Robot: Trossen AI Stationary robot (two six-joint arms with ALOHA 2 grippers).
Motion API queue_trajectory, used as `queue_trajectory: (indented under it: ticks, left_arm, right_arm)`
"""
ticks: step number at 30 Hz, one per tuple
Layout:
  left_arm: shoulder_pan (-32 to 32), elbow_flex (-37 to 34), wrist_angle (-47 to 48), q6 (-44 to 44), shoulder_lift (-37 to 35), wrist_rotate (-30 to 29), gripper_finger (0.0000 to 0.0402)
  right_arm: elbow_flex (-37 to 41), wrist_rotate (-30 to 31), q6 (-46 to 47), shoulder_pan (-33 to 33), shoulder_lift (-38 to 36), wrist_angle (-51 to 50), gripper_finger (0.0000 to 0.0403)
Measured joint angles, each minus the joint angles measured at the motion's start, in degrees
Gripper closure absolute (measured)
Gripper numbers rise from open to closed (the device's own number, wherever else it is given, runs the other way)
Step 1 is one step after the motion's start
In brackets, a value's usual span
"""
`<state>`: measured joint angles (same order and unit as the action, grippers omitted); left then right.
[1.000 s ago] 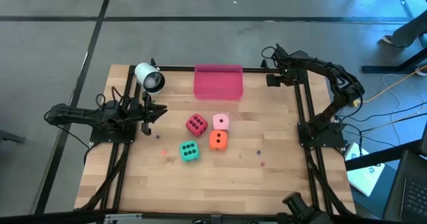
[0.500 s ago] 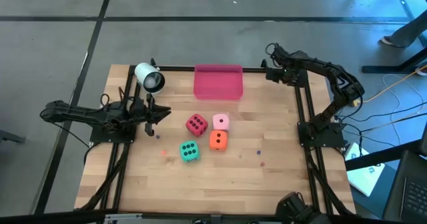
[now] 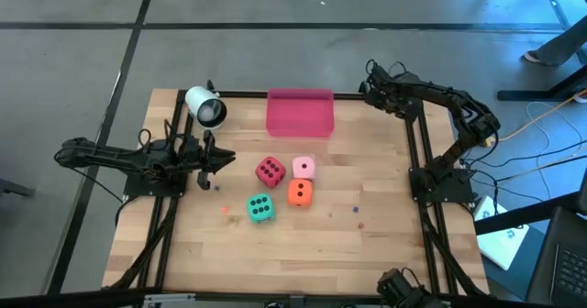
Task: Pick & Place Dice
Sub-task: Put the yellow die into the pink bin
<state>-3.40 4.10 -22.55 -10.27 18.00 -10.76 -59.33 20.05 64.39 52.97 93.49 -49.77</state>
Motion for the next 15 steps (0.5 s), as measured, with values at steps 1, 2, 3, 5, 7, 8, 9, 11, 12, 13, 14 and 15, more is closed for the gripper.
queue_trajectory:
  ticks: [1,2,3,5,7,8,9,11,12,13,14,15]
  left_arm:
    - [0.0,0.0,0.0,-0.2,0.0,0.0,0.0336]
    - [0.0,0.0,0.0,-0.4,0.0,0.0,0.0336]
    - [0.0,0.0,0.0,-0.5,0.0,0.0,0.0337]
    - [0.0,0.0,0.0,-0.5,0.0,0.0,0.0338]
    - [0.0,0.0,0.0,-0.5,0.0,0.0,0.0338]
    - [0.0,0.0,0.0,-0.5,0.0,0.0,0.0338]
    - [0.0,0.0,0.0,-0.5,0.0,0.0,0.0338]
    - [0.0,0.0,0.0,-0.5,0.0,0.0,0.0339]
    - [0.0,0.0,0.0,-0.2,0.0,0.0,0.0340]
    - [0.0,0.0,0.0,0.2,0.0,0.0,0.0340]
    - [0.0,0.0,0.1,0.3,0.0,0.0,0.0340]
    - [0.0,0.0,0.2,0.3,0.0,0.0,0.0340]
  right_arm:
    - [0.0,0.1,-0.4,-0.2,0.0,1.3,0.0193]
    - [0.0,0.1,-1.0,-0.3,0.0,2.8,0.0193]
    - [0.0,-0.1,-2.3,-0.3,-0.1,4.5,0.0193]
    - [0.0,-0.7,-7.6,-0.8,-0.7,9.0,0.0193]
    - [0.0,-0.7,-14.0,-1.8,-1.9,13.6,0.0193]
    - [0.0,-0.3,-16.3,-2.6,-2.8,15.7,0.0193]
    - [0.0,0.3,-19.1,-3.4,-3.9,17.8,0.0193]
    - [0.0,3.2,-24.3,-5.7,-7.2,21.9,0.0193]
    - [0.0,5.6,-26.8,-7.0,-9.2,23.7,0.0193]
    - [0.0,8.3,-28.9,-8.5,-11.4,24.8,0.0193]
    - [0.0,11.5,-30.9,-10.2,-13.9,25.2,0.0193]
    - [0.0,14.4,-32.3,-11.9,-16.3,25.2,0.0193]
